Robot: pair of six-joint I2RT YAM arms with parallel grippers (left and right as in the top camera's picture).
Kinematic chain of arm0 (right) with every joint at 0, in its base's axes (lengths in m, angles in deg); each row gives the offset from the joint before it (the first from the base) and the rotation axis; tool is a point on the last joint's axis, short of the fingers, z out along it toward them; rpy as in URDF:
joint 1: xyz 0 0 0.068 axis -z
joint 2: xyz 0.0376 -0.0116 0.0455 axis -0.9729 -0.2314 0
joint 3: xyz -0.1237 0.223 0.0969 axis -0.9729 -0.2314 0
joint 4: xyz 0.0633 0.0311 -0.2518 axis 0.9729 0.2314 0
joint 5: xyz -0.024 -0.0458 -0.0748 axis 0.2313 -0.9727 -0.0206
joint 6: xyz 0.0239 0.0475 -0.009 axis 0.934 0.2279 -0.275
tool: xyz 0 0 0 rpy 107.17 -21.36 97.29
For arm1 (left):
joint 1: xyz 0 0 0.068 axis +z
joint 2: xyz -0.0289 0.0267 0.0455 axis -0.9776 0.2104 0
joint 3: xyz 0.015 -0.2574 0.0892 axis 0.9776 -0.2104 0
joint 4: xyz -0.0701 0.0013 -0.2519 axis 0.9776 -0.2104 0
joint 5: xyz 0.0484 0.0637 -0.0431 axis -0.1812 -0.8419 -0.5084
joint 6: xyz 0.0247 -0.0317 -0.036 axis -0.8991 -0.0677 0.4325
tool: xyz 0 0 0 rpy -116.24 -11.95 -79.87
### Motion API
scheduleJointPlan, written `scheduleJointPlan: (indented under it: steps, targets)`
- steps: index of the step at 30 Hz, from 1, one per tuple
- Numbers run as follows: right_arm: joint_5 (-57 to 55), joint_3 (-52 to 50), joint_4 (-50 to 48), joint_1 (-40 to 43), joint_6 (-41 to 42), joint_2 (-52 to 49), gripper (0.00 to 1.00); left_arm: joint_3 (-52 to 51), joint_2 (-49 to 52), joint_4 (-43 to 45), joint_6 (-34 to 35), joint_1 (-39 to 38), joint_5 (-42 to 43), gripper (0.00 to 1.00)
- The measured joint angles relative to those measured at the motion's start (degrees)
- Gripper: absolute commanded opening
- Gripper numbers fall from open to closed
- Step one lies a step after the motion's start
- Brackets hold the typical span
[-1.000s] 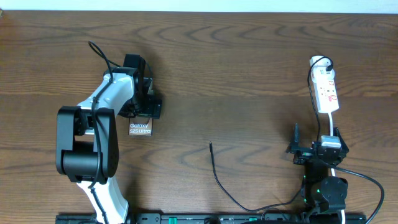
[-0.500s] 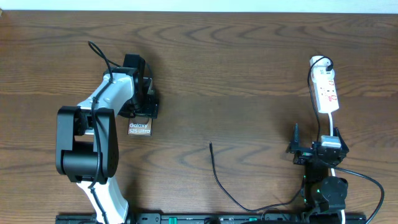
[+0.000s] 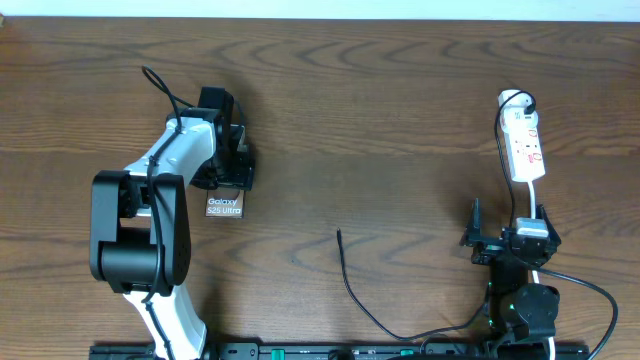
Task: Plug charger to phone and switch on socket
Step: 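Lower the left gripper and close it on the phone's top edge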
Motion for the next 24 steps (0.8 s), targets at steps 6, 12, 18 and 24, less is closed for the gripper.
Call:
scheduleJointPlan:
  steps: [6,12,18,24]
  targets:
    - [0.00,0.00,0.00,0.00,0.00,0.00,0.99,0.00,-0.02,0.00,0.02,0.00,0.00,0.76]
    - [0.00,0.00,0.00,0.00,0.00,0.00,0.99,0.00,-0.02,0.00,0.02,0.00,0.00,0.76]
    - [0.00,0.00,0.00,0.00,0.00,0.00,0.99,0.00,-0.02,-0.02,0.02,0.00,0.02,0.76]
    - [0.00,0.00,0.00,0.00,0.00,0.00,0.99,0.00,-0.02,0.00,0.02,0.00,0.02,0.75]
